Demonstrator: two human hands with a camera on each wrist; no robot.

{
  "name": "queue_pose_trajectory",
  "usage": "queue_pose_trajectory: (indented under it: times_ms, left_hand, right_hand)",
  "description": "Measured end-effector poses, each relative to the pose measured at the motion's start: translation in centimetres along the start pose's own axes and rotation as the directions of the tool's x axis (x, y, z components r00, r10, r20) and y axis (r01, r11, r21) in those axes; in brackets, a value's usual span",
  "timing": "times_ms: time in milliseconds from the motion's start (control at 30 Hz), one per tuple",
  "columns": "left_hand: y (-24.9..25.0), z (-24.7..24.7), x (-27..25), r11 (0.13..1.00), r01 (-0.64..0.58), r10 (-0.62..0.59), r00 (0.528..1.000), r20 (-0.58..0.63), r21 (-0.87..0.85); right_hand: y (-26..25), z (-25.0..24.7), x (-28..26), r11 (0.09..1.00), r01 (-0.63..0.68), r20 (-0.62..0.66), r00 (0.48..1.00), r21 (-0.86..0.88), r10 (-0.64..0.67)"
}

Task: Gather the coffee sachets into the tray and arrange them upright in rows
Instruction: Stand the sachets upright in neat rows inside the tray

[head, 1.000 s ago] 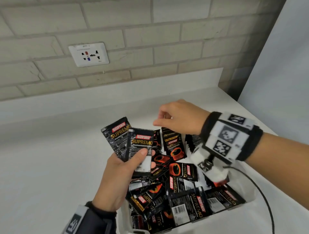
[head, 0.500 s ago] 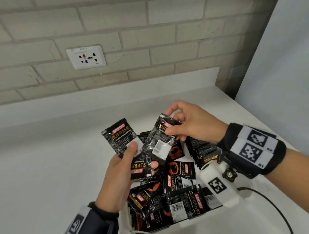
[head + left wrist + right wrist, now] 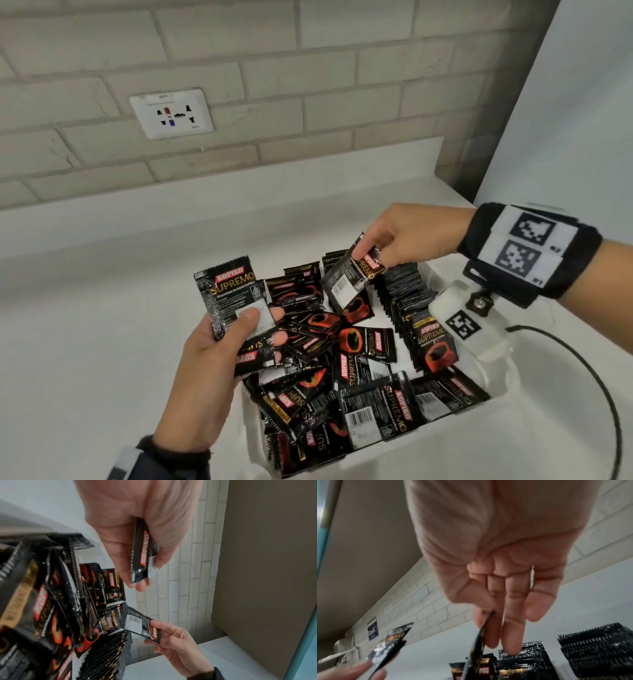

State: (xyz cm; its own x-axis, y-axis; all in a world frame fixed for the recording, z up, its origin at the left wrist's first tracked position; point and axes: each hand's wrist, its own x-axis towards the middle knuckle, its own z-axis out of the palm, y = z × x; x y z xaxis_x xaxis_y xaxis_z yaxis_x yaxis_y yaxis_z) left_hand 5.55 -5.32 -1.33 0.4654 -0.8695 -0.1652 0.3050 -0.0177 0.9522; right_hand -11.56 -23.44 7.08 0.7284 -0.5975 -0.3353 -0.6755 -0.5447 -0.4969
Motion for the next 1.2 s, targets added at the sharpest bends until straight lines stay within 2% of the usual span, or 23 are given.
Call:
queue_pose_trajectory:
  times_ms: [100, 200, 267, 367, 567, 667, 767, 967, 1200]
  left_hand:
    - [0.1, -0.2, -0.2, 1.0, -0.013, 0.013, 1.0, 0.016, 0.007]
    - [0.0, -0.5, -0.2, 1.0, -0.022, 0.022, 1.0, 0.012, 0.002]
    - [0.0, -0.6, -0.2, 1.0, -0.025, 0.025, 1.0, 0.01, -0.007]
    - [0.1, -0.5, -0.2, 1.0, -0.025, 0.026, 1.0, 0.012, -0.019]
    - [0.0, -0.5, 0.0, 1.0, -0.019, 0.02, 0.999, 0.025, -0.012]
    - [0.0, -0.6, 0.1, 1.0, -0.019, 0.019, 0.999, 0.031, -0.014]
    - [0.0, -0.7, 0.2, 1.0, -0.018, 0.018, 0.999, 0.032, -0.019]
    - [-0.2, -1.0, 0.3, 0.999, -0.009, 0.01, 1.0, 0.025, -0.034]
    - [-0.6, -0.9, 0.4, 1.0, 0.007, -0.006, 0.999, 0.039, -0.025]
  right_hand:
    - [-0.4, 0.0, 0.8, 0.997, 0.017, 0.066, 0.998, -0.073, -0.012]
    - [-0.8, 0.3, 1.7, 0.991, 0.004, 0.008, 1.0, -0.137, -0.003]
    - [-1.1, 0.6, 2.0, 0.97, -0.008, -0.01, 1.0, -0.245, 0.006]
    - [-1.4, 1.2, 2.7, 0.898, -0.04, -0.037, 0.999, -0.438, 0.027]
    - [-1.8, 2.8, 4.5, 0.78, -0.063, -0.001, 0.997, -0.623, 0.079]
    - [-2.0, 3.7, 5.1, 0.71, -0.046, 0.001, 0.998, -0.702, 0.065]
    - [-2.0, 4.2, 5.4, 0.686, -0.041, -0.027, 0.999, -0.726, 0.031]
    - [-1.3, 4.1, 6.0, 0.722, -0.073, -0.103, 0.995, -0.688, 0.002]
    - [-0.4, 4.3, 5.6, 0.734, -0.087, -0.102, 0.994, -0.673, 0.023]
